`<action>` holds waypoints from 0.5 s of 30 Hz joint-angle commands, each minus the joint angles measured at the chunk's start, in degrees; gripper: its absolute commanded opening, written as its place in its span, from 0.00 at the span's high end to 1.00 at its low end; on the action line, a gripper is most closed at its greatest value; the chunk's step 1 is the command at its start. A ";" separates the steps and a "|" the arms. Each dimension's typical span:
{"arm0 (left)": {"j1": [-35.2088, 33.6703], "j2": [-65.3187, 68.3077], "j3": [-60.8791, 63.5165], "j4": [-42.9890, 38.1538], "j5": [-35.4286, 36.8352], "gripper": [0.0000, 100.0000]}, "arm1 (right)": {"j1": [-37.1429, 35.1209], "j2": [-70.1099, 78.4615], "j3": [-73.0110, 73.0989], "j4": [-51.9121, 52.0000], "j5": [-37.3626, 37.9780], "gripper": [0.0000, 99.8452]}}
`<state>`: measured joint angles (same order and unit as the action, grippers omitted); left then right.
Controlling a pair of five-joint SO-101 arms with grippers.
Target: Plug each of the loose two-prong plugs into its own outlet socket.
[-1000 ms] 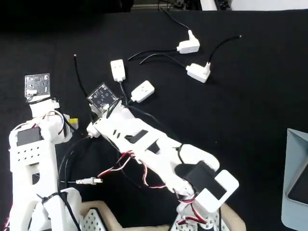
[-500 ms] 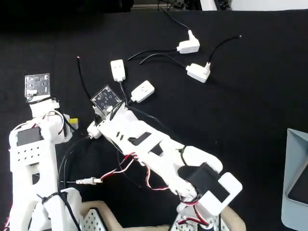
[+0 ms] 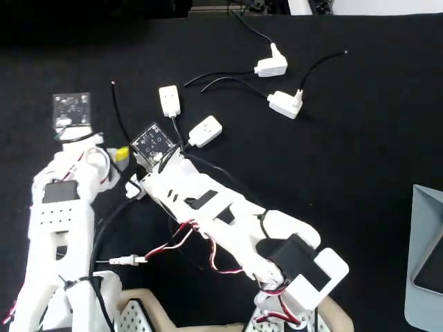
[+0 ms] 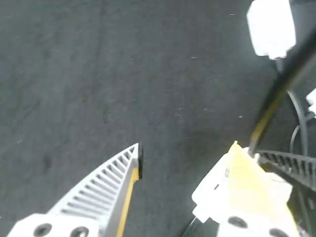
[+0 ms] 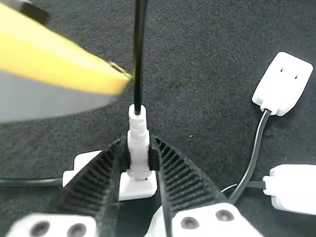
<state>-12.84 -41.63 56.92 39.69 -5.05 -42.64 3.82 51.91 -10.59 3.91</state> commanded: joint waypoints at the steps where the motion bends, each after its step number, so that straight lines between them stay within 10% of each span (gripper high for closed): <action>1: 1.19 4.57 -0.84 -6.42 0.62 0.72 | 0.88 0.13 0.92 0.26 0.09 0.99; 15: 1.80 20.13 -7.78 -10.55 0.62 0.72 | 0.79 -1.54 2.95 -0.09 0.09 0.99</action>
<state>-13.45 -22.02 53.05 30.37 -5.05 -42.55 2.59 53.58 -10.77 3.91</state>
